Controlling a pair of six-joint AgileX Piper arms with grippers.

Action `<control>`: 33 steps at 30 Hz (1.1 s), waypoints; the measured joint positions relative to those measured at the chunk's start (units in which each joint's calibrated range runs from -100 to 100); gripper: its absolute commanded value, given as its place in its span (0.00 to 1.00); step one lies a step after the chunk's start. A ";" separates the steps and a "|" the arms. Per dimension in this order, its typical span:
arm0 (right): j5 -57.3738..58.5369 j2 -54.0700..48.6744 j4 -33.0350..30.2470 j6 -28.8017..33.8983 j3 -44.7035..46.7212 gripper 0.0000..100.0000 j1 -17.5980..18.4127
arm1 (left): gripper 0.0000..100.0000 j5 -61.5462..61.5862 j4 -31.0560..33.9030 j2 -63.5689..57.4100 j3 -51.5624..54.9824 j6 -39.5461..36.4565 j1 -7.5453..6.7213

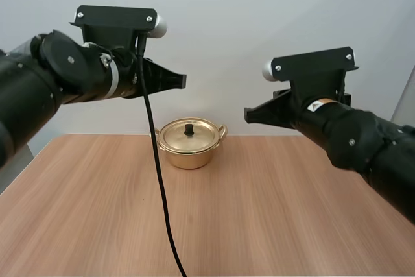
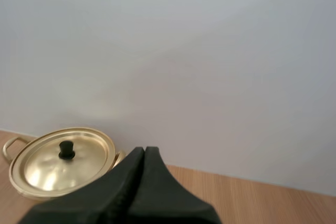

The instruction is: Open the pot, put the car inside, and close it

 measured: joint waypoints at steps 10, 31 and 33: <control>6.79 -18.28 -4.42 0.38 14.36 0.00 -0.64 | 0.00 -23.29 0.55 -19.28 20.16 -1.47 4.66; 3.49 -20.00 -9.50 8.42 24.55 0.00 -0.96 | 0.00 -10.38 -2.22 -48.60 49.22 -2.04 7.00; -0.35 -20.00 -10.89 8.33 26.03 0.00 -0.96 | 0.00 -10.38 -2.09 -48.60 49.22 -2.04 7.00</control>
